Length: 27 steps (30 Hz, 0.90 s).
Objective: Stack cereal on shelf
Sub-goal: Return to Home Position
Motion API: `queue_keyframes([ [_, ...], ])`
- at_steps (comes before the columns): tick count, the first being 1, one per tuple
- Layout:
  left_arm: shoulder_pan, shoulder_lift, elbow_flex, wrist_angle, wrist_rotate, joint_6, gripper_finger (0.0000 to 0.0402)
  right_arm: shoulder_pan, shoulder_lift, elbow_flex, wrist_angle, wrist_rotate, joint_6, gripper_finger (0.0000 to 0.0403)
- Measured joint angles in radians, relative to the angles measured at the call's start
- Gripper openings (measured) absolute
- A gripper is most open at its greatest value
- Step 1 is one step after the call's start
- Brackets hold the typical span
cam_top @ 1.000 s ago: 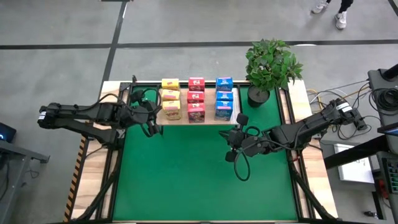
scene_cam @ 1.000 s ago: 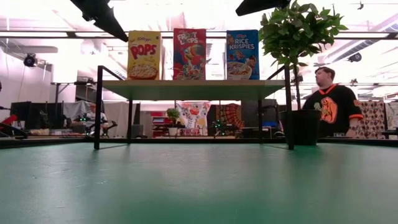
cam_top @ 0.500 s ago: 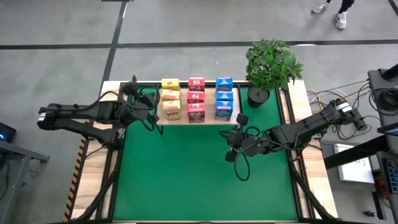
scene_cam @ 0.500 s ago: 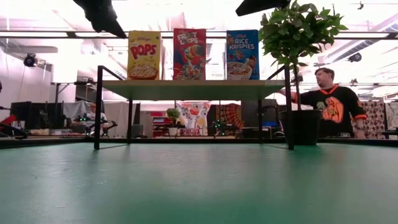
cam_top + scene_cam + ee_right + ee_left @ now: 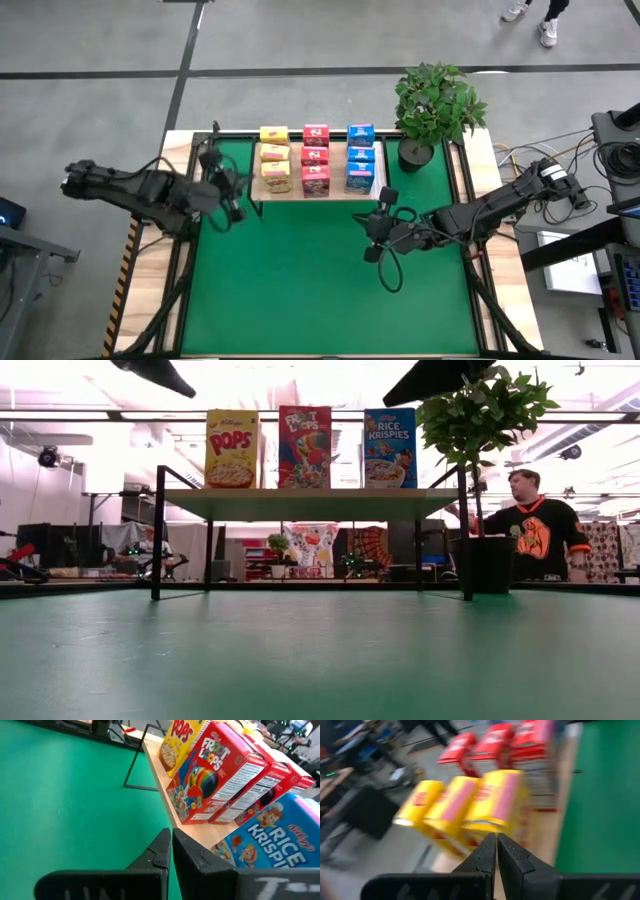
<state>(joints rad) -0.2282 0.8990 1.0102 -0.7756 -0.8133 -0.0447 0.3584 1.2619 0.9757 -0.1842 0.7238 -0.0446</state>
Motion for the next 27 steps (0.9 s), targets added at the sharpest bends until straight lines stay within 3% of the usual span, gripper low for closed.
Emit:
queue_keyframes([
  [3,-0.107,-0.034,-0.057,0.037,0.003,-0.031,0.0,0.0,-0.022,-0.073,0.095,-0.02,-0.031,0.0009],
  [9,-0.305,-0.104,-0.237,0.246,0.026,0.003,0.0,-0.003,-0.098,-0.241,0.331,-0.152,-0.108,0.0009],
  [12,-0.363,-0.14,-0.332,0.369,0.027,0.036,0.0,-0.003,-0.155,-0.318,0.431,-0.159,-0.131,0.0009],
  [18,-0.377,-0.205,-0.479,0.539,0.038,0.076,0.0,-0.003,-0.281,-0.458,0.557,-0.16,-0.142,0.0009],
  [27,-0.376,-0.327,-0.598,0.564,0.038,0.085,0.0,-0.003,-0.451,-0.644,0.721,-0.209,-0.167,0.0009],
])
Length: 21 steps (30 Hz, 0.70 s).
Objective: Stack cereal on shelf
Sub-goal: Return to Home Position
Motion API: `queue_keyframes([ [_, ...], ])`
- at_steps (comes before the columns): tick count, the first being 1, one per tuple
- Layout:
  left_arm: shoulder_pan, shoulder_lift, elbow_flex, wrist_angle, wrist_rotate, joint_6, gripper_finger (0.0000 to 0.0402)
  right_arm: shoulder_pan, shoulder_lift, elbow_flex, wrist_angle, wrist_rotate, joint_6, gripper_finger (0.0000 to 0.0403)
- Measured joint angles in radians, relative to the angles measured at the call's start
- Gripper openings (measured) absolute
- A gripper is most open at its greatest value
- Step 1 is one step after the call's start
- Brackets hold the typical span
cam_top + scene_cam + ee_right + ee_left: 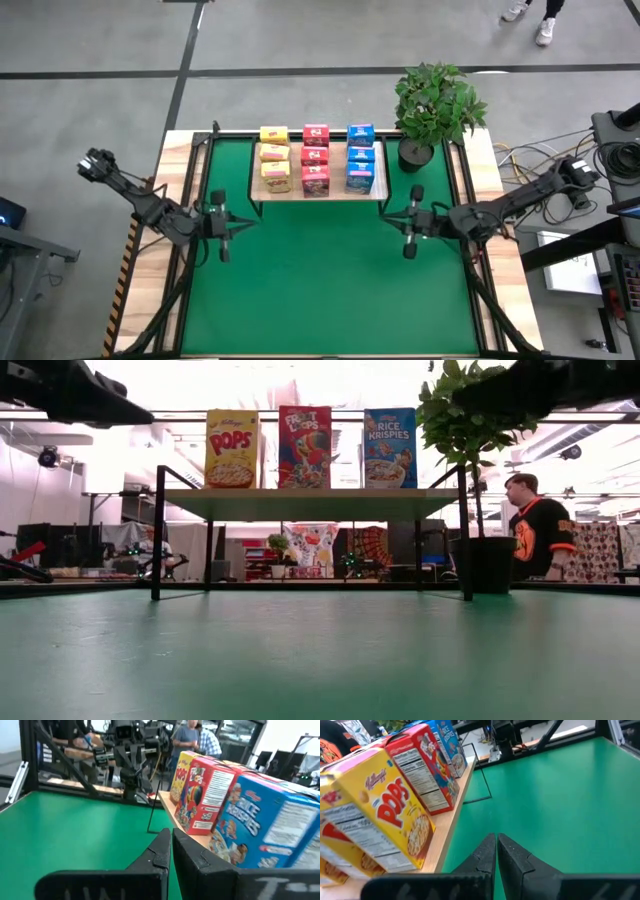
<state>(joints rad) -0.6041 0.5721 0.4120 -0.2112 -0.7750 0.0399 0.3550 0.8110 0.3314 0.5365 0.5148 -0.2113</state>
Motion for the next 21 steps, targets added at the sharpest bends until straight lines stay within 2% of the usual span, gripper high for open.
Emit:
queue_keyframes([
  [10,0.005,-0.219,-0.135,0.073,-0.001,0.038,0.0,0.0,-0.176,-0.196,0.155,0.0,-0.033,0.0009],
  [18,0.005,-0.415,-0.229,0.123,-0.001,0.068,0.0,0.0,-0.31,-0.315,0.206,0.001,-0.053,0.0009],
  [21,0.005,-0.477,-0.255,0.123,-0.001,0.068,0.0,0.0,-0.347,-0.319,0.165,0.008,-0.076,0.0009],
])
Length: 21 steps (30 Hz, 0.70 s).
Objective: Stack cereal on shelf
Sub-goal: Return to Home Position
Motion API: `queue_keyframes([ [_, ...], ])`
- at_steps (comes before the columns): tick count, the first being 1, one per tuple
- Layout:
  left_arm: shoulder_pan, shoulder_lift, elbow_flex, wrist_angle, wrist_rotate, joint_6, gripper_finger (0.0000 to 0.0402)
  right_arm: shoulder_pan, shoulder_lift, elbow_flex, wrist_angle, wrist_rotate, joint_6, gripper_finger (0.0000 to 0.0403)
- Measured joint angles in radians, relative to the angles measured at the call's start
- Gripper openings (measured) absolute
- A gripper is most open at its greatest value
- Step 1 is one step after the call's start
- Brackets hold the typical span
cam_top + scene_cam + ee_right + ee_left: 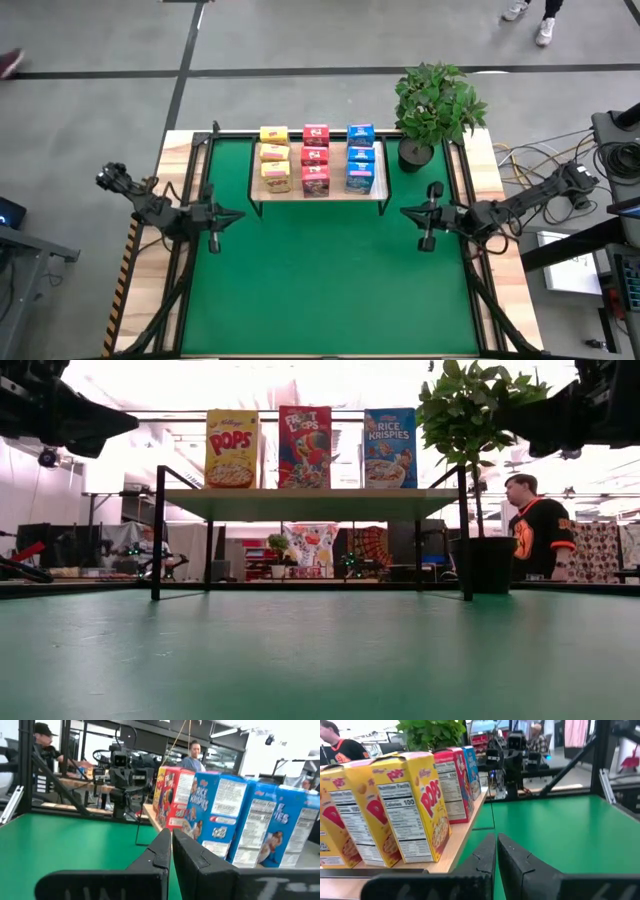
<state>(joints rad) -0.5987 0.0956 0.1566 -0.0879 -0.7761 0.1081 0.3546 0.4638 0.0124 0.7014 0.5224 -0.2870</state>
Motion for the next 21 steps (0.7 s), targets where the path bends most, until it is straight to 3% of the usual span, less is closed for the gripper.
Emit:
queue_keyframes([
  [6,0.0,-0.093,-0.044,0.016,0.0,0.013,0.0,0.0,-0.011,0.0,-0.014,0.001,-0.055,0.0009],
  [12,0.025,-0.096,-0.144,0.339,-0.005,0.198,0.0,0.0,-0.013,-0.001,-0.016,-0.007,-0.069,0.0009],
  [17,0.111,-0.097,-0.124,0.383,-0.073,0.286,0.0,0.0,-0.012,-0.001,-0.016,-0.008,-0.073,0.0009],
  [19,0.157,-0.097,-0.126,0.355,-0.127,0.3,0.0,0.0,-0.012,-0.001,-0.016,-0.008,-0.073,0.0009],
  [21,0.207,-0.096,-0.136,0.301,-0.117,0.278,0.0,0.0,-0.012,-0.001,-0.016,-0.01,-0.072,0.0009],
])
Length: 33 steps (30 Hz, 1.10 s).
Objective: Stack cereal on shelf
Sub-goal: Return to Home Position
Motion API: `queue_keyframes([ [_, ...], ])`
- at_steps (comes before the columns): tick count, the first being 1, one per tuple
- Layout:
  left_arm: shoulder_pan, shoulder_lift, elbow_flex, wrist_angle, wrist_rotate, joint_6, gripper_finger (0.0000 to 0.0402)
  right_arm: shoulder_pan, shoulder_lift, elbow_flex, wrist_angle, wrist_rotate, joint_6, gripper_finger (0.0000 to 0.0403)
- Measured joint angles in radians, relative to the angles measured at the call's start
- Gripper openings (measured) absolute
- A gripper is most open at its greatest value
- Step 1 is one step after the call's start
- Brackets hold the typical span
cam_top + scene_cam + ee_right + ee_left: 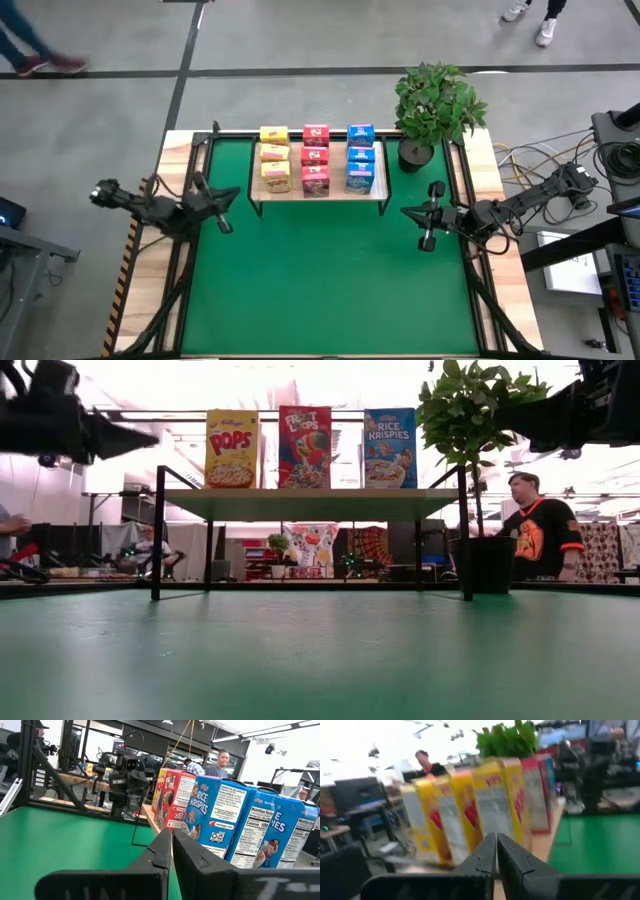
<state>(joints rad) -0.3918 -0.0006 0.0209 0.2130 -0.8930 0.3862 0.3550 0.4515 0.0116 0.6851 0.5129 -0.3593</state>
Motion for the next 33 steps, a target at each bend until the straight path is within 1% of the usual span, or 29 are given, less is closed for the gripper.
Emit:
queue_keyframes([
  [4,0.089,0.001,-0.009,-0.144,0.136,-0.153,0.0,0.0,0.0,0.0,0.0,0.005,0.017,0.0009],
  [6,0.113,0.013,-0.009,-0.135,0.209,-0.204,0.0,0.0,0.0,0.0,0.0,0.011,0.022,0.0009],
  [8,0.119,0.019,-0.005,-0.143,0.315,-0.214,0.0,0.0,0.0,0.0,-0.001,0.012,-0.001,0.0009],
  [10,0.118,0.019,-0.001,-0.143,0.365,-0.228,0.0,0.0,0.003,-0.001,-0.002,0.011,-0.025,0.0009],
  [14,0.119,0.02,0.0,-0.143,0.346,-0.299,0.0,0.0,0.003,-0.001,-0.003,0.011,-0.033,0.0009],
  [23,0.119,0.026,0.0,-0.143,0.339,-0.293,0.0,0.0,0.003,-0.001,-0.003,0.011,0.026,0.0009],
  [33,0.119,0.026,0.0,-0.143,0.339,-0.292,0.0,0.0,0.003,-0.001,-0.003,0.011,0.021,0.0009],
])
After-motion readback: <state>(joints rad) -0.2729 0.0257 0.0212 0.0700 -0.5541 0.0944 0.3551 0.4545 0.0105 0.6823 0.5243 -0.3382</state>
